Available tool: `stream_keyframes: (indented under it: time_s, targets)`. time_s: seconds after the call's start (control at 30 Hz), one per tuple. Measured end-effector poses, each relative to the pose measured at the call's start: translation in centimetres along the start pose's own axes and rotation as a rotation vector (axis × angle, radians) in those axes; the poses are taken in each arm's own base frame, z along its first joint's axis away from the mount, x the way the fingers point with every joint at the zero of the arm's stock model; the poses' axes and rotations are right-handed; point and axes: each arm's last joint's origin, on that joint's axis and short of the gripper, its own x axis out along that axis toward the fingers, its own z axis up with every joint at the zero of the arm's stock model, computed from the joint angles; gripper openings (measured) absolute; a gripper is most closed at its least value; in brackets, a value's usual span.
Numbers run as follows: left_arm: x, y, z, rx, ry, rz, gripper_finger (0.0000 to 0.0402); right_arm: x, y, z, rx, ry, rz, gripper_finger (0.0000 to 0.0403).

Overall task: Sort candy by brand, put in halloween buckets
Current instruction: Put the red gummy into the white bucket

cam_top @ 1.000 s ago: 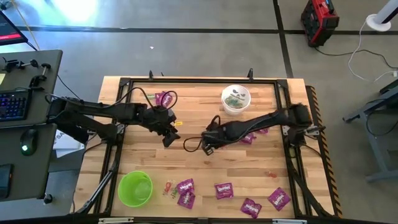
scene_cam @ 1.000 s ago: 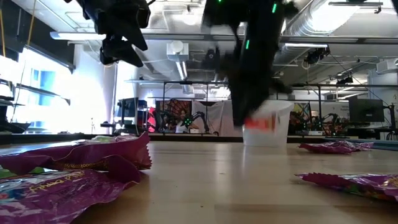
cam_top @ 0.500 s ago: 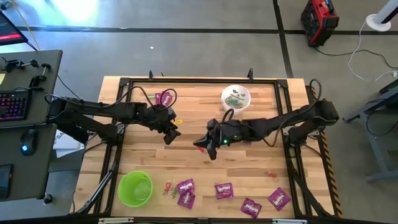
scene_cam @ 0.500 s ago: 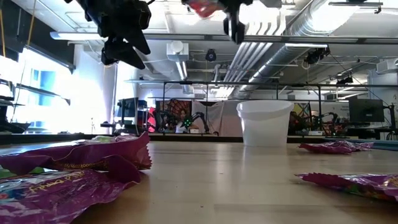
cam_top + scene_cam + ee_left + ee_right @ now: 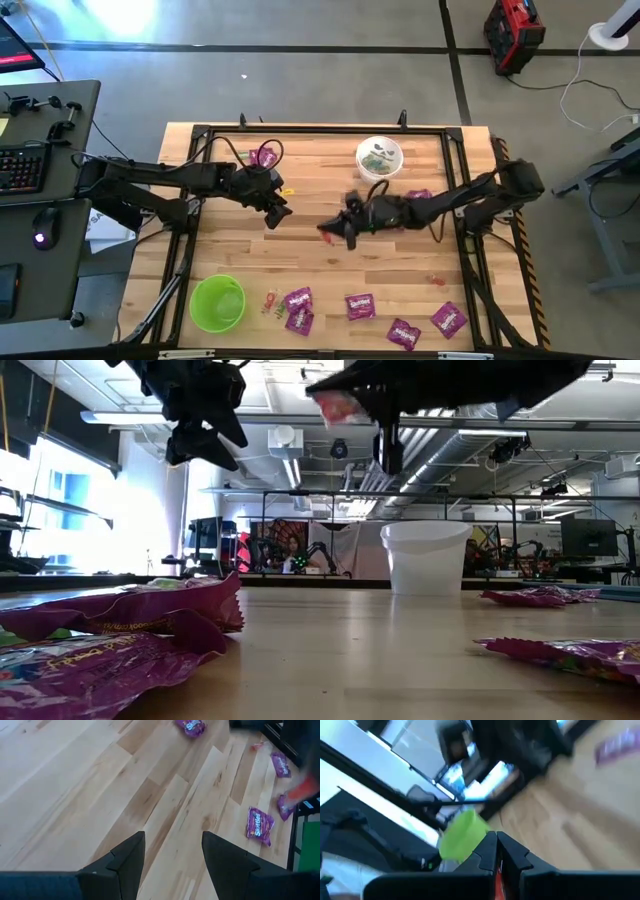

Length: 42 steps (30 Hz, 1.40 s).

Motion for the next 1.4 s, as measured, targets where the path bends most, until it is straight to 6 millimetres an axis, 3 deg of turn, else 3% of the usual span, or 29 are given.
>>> stream_keyframes:
  time_s: [0.13, 0.27, 0.43, 0.57, 0.73, 0.97, 1.07, 1.2, 1.3, 1.4]
  targets:
    - [0.0, 0.0, 0.0, -0.006, -0.001, -0.003, 0.0186, -3.2, 0.1, 4.9, -0.108, -0.105, -0.099, 0.0000]
    - [0.0, 0.0, 0.0, -0.022, -0.001, -0.007, 0.0186, -7.8, -1.3, 8.5, -0.164, -0.200, -0.408, 0.0000]
    - [0.0, 0.0, 0.1, -0.021, -0.006, -0.007, 0.0186, -12.2, -3.6, 10.2, -0.212, -0.253, -0.828, 0.0000]
    - [0.0, -0.2, 0.3, -0.019, -0.026, -0.020, 0.0186, -13.0, -5.8, 10.8, -0.126, -0.265, -0.957, 0.0001]
    - [0.0, -0.3, 0.5, -0.019, -0.049, -0.034, 0.0186, -12.0, -8.0, 11.0, -0.036, -0.197, -0.925, 0.0040]
    - [0.0, -0.3, 0.5, -0.019, -0.050, -0.034, 0.0186, -12.2, -8.8, 10.5, -0.106, -0.107, -1.036, 0.0175]
    - [0.0, -0.3, 0.5, -0.026, -0.049, -0.034, 0.0186, -12.6, -7.6, 11.3, -0.101, -0.053, -0.964, 0.0219]
    - [0.0, -0.3, 0.5, -0.026, -0.050, -0.034, 0.0186, -12.4, -4.4, 12.0, -0.090, 0.091, -0.602, 0.0240]
    - [0.0, -0.3, 0.5, -0.019, -0.057, -0.023, 0.0186, -11.9, -1.8, 10.7, -0.071, 0.189, -0.424, 0.0240]
    - [0.0, -0.2, 0.6, -0.021, -0.059, -0.022, 0.0186, -11.8, 0.2, 7.9, -0.041, 0.329, -0.371, 0.0239]
